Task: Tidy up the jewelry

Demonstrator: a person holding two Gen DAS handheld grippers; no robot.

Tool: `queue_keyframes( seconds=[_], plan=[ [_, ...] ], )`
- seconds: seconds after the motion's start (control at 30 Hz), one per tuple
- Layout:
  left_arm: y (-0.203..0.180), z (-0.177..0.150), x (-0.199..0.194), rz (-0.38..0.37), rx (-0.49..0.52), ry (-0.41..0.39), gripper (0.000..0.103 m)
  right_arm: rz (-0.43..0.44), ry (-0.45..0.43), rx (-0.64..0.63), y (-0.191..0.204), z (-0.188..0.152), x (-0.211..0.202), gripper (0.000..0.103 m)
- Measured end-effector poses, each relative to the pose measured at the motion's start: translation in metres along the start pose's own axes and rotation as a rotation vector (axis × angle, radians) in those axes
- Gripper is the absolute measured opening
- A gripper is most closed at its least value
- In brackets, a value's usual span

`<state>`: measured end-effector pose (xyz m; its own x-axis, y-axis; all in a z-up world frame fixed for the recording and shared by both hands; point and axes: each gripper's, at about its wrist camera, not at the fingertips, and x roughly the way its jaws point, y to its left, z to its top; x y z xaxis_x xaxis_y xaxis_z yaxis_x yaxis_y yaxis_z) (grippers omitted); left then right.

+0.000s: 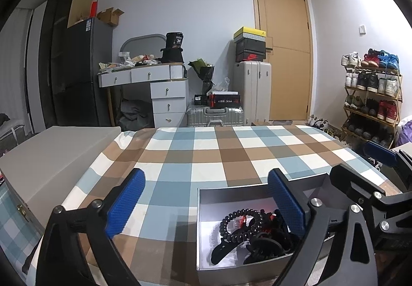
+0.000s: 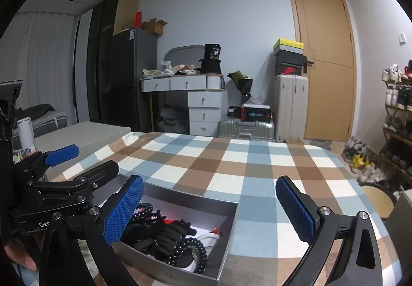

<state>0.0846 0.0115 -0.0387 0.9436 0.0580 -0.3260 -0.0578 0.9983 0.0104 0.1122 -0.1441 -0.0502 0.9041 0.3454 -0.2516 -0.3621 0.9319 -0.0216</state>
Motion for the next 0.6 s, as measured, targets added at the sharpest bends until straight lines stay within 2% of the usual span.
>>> queue_keyframes(
  seconds=[0.6],
  plan=[
    [-0.0032, 0.0003, 0.0010, -0.018, 0.007, -0.002, 0.102, 0.009, 0.003, 0.000, 0.0000, -0.0009, 0.0020, 0.103]
  ],
)
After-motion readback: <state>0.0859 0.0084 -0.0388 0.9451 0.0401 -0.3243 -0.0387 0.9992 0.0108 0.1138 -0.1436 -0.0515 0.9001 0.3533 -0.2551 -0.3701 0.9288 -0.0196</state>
